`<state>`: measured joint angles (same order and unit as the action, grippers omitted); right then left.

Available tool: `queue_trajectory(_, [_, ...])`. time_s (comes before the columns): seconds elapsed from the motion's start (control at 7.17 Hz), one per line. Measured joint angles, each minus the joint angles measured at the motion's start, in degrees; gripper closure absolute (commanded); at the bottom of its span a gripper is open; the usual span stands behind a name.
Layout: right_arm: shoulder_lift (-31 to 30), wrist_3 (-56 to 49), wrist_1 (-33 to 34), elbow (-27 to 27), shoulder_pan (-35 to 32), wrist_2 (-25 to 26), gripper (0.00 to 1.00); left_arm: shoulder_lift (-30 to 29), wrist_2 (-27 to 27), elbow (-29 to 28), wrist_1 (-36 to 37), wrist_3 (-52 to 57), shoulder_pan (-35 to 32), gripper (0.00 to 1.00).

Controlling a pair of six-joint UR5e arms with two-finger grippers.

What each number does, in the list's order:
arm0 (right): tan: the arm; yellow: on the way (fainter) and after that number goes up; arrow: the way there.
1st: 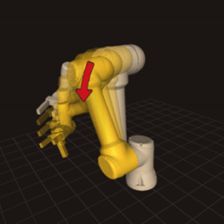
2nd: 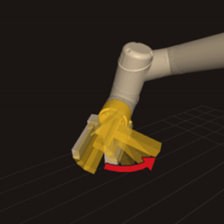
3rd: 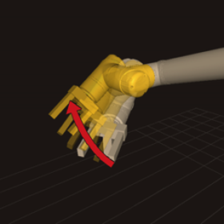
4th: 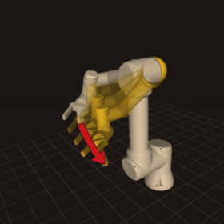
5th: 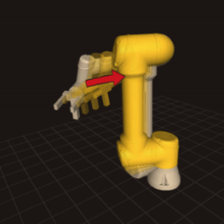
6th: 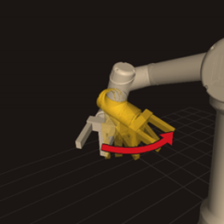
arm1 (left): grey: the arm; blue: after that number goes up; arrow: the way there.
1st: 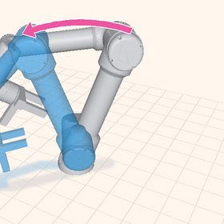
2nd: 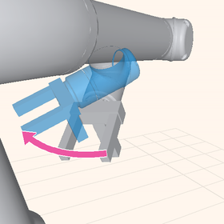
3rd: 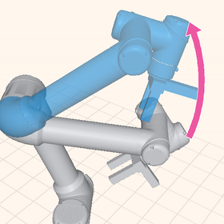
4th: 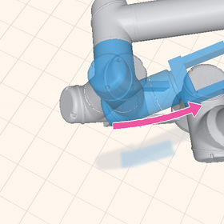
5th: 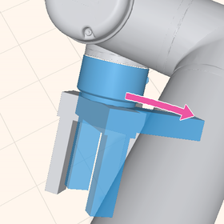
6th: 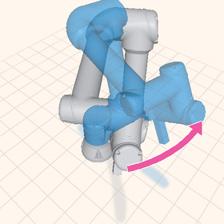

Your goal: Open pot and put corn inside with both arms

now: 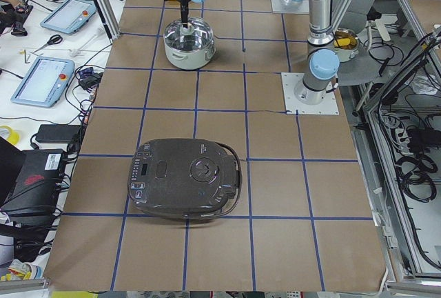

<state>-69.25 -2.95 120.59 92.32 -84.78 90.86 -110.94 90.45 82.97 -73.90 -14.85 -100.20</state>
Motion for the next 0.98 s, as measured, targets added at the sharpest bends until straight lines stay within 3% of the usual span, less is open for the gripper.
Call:
queue_trajectory(0.28, [5.52,-0.15,6.82,-0.32,0.25,0.24,0.00,-1.27,-0.16,0.36,0.54,-0.13,0.07,0.15])
queue_trajectory(0.7, [10.55,-2.01,11.22,-0.57,1.04,0.37,0.00,-1.63,-0.23,1.06,0.70,0.04,0.09,0.28])
queue_trajectory(0.84, [11.46,-2.82,11.69,-0.55,1.15,0.34,0.00,-1.70,-0.30,1.11,0.69,-0.11,0.09,0.49])
queue_trajectory(0.98, [12.64,-3.18,12.42,-0.55,1.23,0.42,0.00,-1.76,-0.34,1.13,0.69,-0.14,0.09,0.59])
